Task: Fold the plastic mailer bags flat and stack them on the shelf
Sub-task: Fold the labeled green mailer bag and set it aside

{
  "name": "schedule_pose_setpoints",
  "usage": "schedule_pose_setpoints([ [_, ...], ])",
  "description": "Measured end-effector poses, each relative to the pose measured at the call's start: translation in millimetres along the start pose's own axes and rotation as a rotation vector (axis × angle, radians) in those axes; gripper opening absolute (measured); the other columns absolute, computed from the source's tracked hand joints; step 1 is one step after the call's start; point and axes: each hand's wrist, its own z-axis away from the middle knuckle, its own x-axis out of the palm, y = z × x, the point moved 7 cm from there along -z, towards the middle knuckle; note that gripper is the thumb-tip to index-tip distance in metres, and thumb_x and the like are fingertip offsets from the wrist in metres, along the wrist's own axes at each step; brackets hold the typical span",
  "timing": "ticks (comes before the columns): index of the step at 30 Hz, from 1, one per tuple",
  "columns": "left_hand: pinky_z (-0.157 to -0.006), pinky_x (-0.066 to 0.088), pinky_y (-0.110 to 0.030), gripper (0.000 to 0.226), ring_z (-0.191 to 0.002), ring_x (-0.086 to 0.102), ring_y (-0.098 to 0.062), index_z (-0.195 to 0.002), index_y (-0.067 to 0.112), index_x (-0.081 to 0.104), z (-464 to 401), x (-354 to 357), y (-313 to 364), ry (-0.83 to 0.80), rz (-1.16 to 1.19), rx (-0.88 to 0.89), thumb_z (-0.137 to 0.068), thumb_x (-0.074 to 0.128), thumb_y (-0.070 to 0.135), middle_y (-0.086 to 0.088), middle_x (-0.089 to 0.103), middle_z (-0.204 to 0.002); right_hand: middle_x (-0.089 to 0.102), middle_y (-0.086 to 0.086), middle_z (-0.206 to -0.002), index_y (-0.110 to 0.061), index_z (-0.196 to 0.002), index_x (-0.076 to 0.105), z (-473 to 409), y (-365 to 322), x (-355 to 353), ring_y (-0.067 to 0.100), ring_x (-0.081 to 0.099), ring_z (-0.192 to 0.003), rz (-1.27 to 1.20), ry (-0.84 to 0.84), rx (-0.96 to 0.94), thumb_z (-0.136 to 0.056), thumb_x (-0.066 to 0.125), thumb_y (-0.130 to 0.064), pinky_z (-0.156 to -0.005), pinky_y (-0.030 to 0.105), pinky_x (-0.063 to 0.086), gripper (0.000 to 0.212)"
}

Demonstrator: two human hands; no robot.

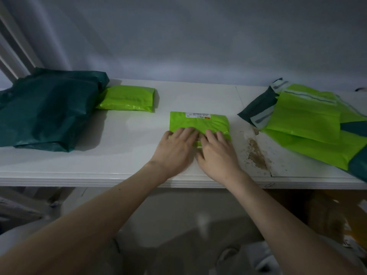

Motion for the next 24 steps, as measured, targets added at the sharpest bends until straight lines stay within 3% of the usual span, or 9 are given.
schedule_pose_setpoints([
  [3,-0.071,0.05,-0.033,0.061,-0.1,0.064,-0.02,-0.124,0.01,0.059,-4,7,13,-0.067,0.065,-0.004,-0.073,0.034,0.033,-0.002,0.064,-0.118,0.053,0.012,-0.116,0.0,-0.121,0.055,-1,2,-3,0.033,0.048,-0.106,-0.034,-0.024,0.001,-0.086,0.044,-0.028,-0.085,0.044,0.046,0.047],
  [6,-0.063,0.051,-0.03,0.058,-0.087,0.067,-0.02,-0.118,0.009,0.063,-8,5,15,-0.049,0.025,-0.002,-0.073,0.036,0.034,0.0,0.069,-0.106,0.046,0.009,-0.124,-0.005,-0.128,0.049,-3,11,-6,0.028,0.042,-0.114,-0.052,-0.036,0.042,-0.092,0.042,-0.027,-0.087,0.039,0.041,0.043],
  [8,-0.058,0.05,-0.029,0.056,-0.081,0.067,-0.02,-0.114,0.01,0.066,-10,3,17,-0.022,0.008,0.002,-0.073,0.036,0.033,0.0,0.07,-0.1,0.045,0.009,-0.124,-0.005,-0.12,0.053,-3,18,-9,0.028,0.042,-0.114,-0.049,-0.037,0.094,-0.093,0.041,-0.027,-0.083,0.038,0.04,0.037],
  [11,-0.056,0.049,-0.028,0.056,-0.078,0.065,-0.022,-0.111,0.009,0.067,-9,4,20,-0.037,-0.015,0.021,-0.073,0.033,0.031,-0.001,0.069,-0.098,0.045,0.012,-0.122,-0.002,-0.108,0.057,-3,27,-10,0.03,0.042,-0.112,-0.038,-0.056,0.179,-0.094,0.04,-0.025,-0.082,0.038,0.04,0.032],
  [16,-0.057,0.05,-0.029,0.058,-0.076,0.065,-0.023,-0.109,0.008,0.068,-9,3,19,-0.046,-0.024,0.026,-0.07,0.03,0.03,-0.003,0.069,-0.098,0.042,0.016,-0.123,0.0,-0.112,0.052,2,27,-9,0.033,0.041,-0.113,-0.052,-0.069,0.21,-0.093,0.041,-0.026,-0.085,0.038,0.041,0.034],
  [19,-0.066,0.05,-0.034,0.065,-0.088,0.064,-0.027,-0.119,0.006,0.061,-9,-1,20,-0.102,0.016,-0.013,-0.072,0.022,0.029,-0.006,0.065,-0.11,0.04,0.017,-0.123,0.0,-0.115,0.048,3,28,-7,0.033,0.039,-0.114,-0.085,-0.096,0.228,-0.093,0.042,-0.025,-0.082,0.038,0.043,0.034],
  [22,-0.089,0.041,-0.038,0.08,-0.119,0.045,-0.026,-0.142,0.011,0.033,-7,0,22,-0.169,0.029,-0.027,-0.071,0.005,0.034,-0.003,0.042,-0.139,0.042,0.016,-0.122,-0.002,-0.118,0.046,4,31,-7,0.031,0.038,-0.116,-0.079,-0.106,0.21,-0.093,0.041,-0.026,-0.08,0.038,0.043,0.035],
  [24,-0.087,0.041,-0.04,0.08,-0.118,0.046,-0.027,-0.138,0.013,0.04,-7,-1,21,-0.163,0.092,-0.047,-0.07,0.004,0.035,-0.004,0.044,-0.137,0.046,0.015,-0.119,-0.003,-0.116,0.049,4,33,-8,0.031,0.041,-0.113,-0.049,-0.089,0.189,-0.094,0.04,-0.027,-0.078,0.038,0.042,0.033],
])
